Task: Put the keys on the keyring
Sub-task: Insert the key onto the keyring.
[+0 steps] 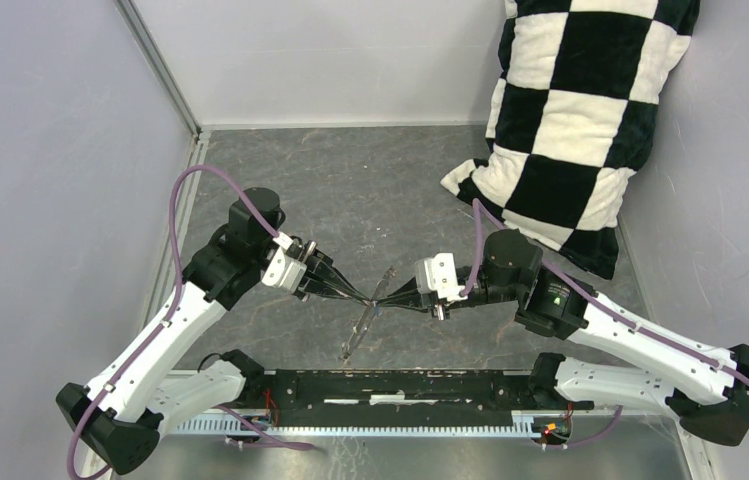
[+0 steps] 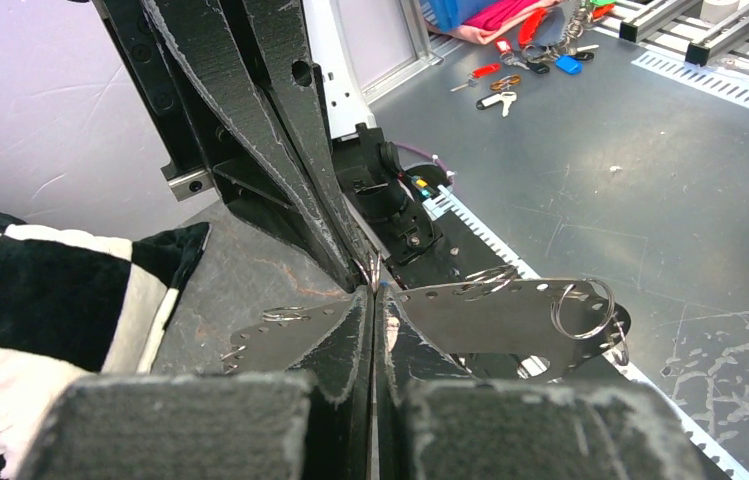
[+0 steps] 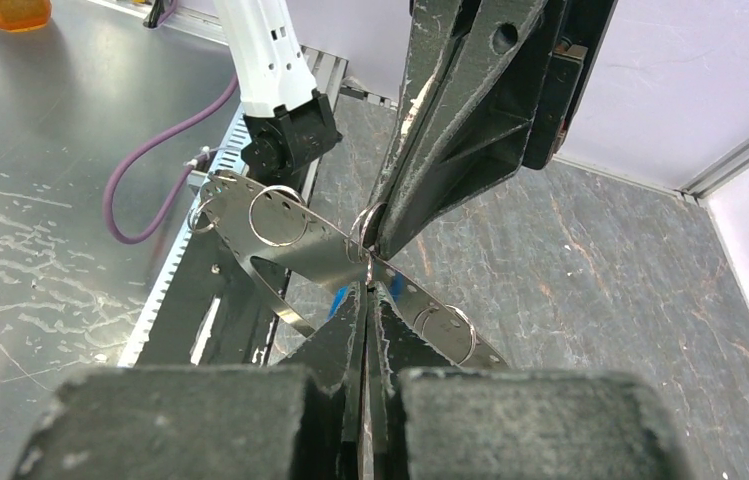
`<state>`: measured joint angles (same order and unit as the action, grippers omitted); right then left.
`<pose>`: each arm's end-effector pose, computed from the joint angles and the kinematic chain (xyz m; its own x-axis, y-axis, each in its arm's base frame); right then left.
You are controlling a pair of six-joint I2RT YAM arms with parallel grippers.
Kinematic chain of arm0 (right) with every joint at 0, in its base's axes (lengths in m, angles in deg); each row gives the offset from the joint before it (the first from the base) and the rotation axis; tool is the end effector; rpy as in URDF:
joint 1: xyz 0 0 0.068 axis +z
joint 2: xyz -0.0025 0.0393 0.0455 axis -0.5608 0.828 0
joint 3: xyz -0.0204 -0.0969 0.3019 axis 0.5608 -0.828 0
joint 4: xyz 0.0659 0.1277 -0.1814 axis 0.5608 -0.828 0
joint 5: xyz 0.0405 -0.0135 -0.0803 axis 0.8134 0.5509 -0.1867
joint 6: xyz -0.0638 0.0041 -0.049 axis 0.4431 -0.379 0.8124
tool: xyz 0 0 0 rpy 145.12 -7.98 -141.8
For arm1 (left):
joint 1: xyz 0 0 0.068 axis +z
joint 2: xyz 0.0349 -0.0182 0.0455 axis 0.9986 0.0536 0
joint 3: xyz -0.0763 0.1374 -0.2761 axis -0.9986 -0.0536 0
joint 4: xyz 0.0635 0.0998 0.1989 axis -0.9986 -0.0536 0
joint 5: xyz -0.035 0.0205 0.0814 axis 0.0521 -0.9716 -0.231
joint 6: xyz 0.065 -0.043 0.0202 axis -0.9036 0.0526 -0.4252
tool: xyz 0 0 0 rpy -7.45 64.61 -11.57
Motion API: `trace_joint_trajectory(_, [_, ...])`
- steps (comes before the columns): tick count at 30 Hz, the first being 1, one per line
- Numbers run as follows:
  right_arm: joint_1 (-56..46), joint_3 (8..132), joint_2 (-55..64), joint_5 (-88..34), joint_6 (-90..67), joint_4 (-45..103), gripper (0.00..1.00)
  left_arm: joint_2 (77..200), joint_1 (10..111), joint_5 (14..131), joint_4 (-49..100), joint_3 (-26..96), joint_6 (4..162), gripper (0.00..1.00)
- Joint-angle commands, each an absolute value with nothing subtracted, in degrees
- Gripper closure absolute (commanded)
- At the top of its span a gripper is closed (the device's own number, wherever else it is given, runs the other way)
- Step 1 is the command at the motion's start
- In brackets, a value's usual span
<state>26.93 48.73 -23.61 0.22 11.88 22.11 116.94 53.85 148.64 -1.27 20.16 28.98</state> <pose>0.0505 0.1727 0.4124 0.2360 -0.0654 -0.9696 -0.9668 -0.1162 -0.2275 0.0643 -0.1246 0.4072 0.3372 -0.1428 -0.9305 0.8161 -0.4483 0.3646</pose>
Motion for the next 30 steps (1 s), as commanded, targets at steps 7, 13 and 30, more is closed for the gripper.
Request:
trace_joint_trajectory(7, [28.1, 51.8, -24.2, -0.4, 12.1, 24.5, 0.99, 116.3, 54.1, 148.3, 0.5, 20.7, 31.2, 0.98])
trace_joint_trajectory(13, [28.5, 53.7, -23.7, -1.3, 13.5, 23.1, 0.99, 116.4, 54.1, 148.0, 0.5, 20.7, 31.6, 0.98])
trace_joint_trajectory(30, [28.9, 56.8, -22.6, -9.7, 19.8, 13.4, 0.99, 115.1, 53.9, 149.4, 0.6, 20.6, 32.6, 0.98])
